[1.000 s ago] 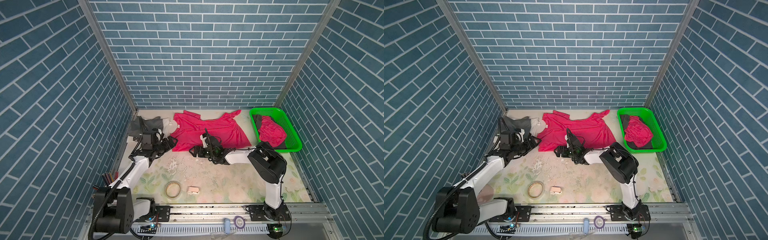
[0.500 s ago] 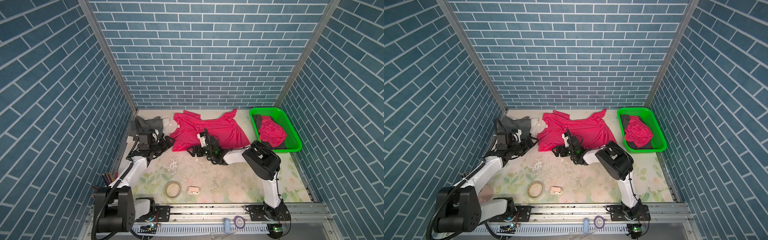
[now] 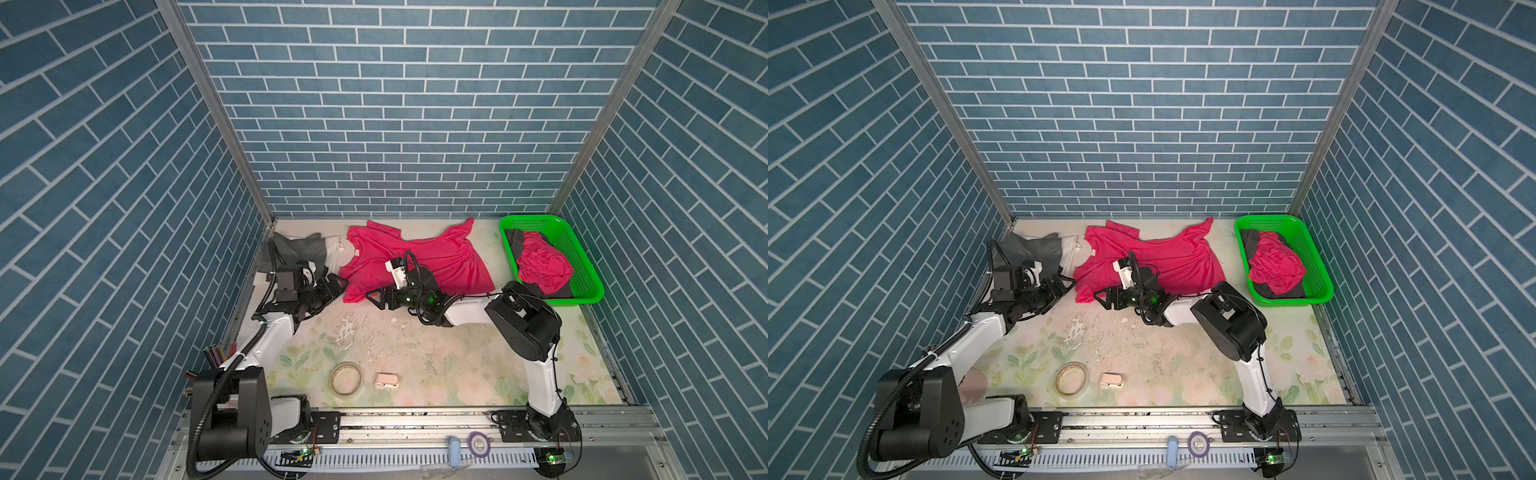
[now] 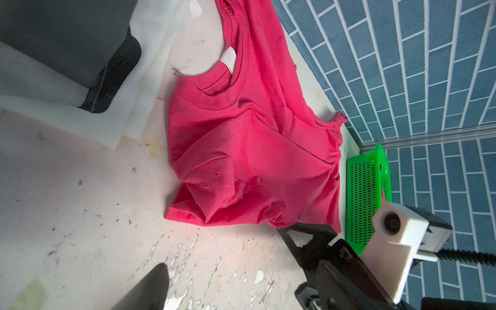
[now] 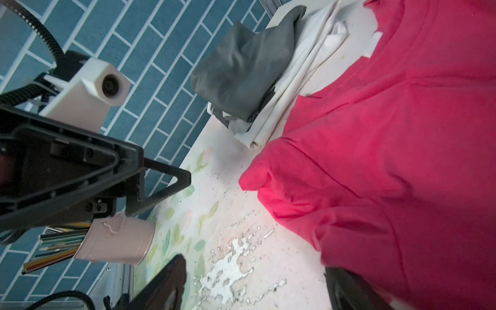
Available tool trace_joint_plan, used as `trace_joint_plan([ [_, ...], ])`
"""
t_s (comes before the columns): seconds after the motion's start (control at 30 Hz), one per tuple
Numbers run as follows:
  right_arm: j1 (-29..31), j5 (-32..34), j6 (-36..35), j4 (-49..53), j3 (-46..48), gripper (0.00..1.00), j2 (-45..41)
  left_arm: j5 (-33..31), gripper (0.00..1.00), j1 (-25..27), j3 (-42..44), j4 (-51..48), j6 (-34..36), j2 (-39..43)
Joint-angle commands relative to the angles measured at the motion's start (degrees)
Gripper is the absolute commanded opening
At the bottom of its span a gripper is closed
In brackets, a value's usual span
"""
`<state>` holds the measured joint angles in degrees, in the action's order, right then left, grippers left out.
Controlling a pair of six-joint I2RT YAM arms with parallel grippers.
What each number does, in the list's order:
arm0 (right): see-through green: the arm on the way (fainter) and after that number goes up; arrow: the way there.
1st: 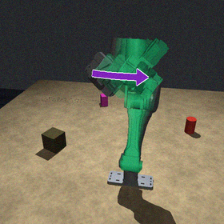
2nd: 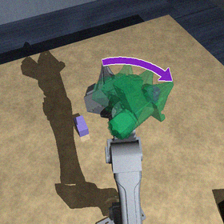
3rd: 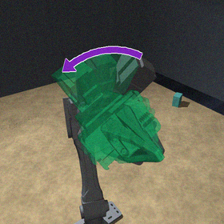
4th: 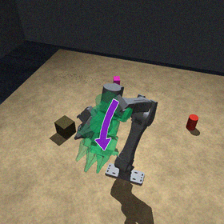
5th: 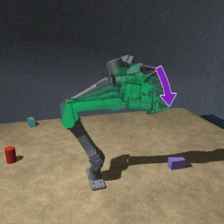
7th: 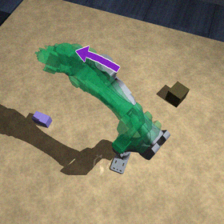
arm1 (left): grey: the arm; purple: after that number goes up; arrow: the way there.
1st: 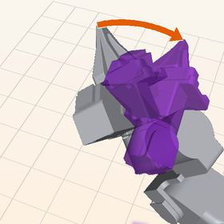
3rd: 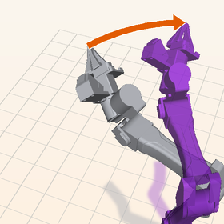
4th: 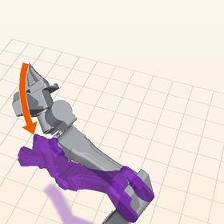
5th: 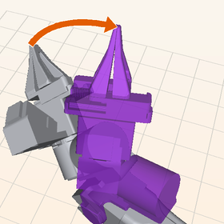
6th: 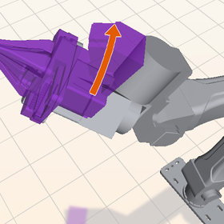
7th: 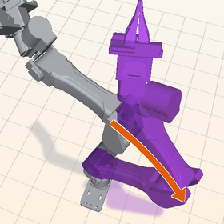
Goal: Fold and stack the t-shirts
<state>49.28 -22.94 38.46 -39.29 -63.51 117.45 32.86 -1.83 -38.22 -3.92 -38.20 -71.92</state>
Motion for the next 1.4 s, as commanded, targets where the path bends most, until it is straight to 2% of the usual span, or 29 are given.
trace_joint_plan([
  [0.0, -0.3, 4.0, -2.2, 4.5, -2.9, 0.80, 1.5, 0.9, 0.88, -0.6, 0.9, 0.4, 0.8, 0.6],
  [0.27, -0.9, 11.1, -6.4, 11.7, -0.9, 0.81, 0.9, 1.7, 0.88, -0.6, 1.4, 1.6, 0.2, 0.0],
  [0.5, -1.1, 11.5, -10.8, 12.6, -0.2, 0.80, 1.7, 2.2, 0.88, -0.6, 1.8, 1.9, 0.0, -0.2],
  [0.83, -0.5, 10.4, -12.9, 11.5, -3.6, 0.70, 5.7, 2.0, 0.88, -0.6, 1.3, 1.2, 0.5, -0.2],
  [1.03, -0.1, 14.5, -12.7, 13.6, -6.3, 0.51, 7.8, 2.4, 0.88, -0.6, 1.3, 1.8, 0.0, -0.8],
  [1.17, 0.0, 17.4, -13.7, 16.9, -7.5, 0.17, 6.9, 2.5, 0.88, -0.7, 0.7, 1.2, 0.3, -0.8],
  [1.23, 0.7, 17.4, -14.3, 18.1, -6.7, 0.04, 4.3, 2.3, 0.88, -0.6, 0.2, 0.6, 0.7, -0.6],
  [1.27, 1.0, 16.8, -14.5, 19.9, -6.7, 0.00, 2.9, 2.2, 0.88, -0.6, -0.1, 0.2, 1.0, -0.6],
  [1.37, 1.5, 13.0, -13.7, 25.2, -6.0, 0.00, -2.5, 1.9, 0.88, -0.7, -0.9, -0.3, 1.4, -0.9],
])
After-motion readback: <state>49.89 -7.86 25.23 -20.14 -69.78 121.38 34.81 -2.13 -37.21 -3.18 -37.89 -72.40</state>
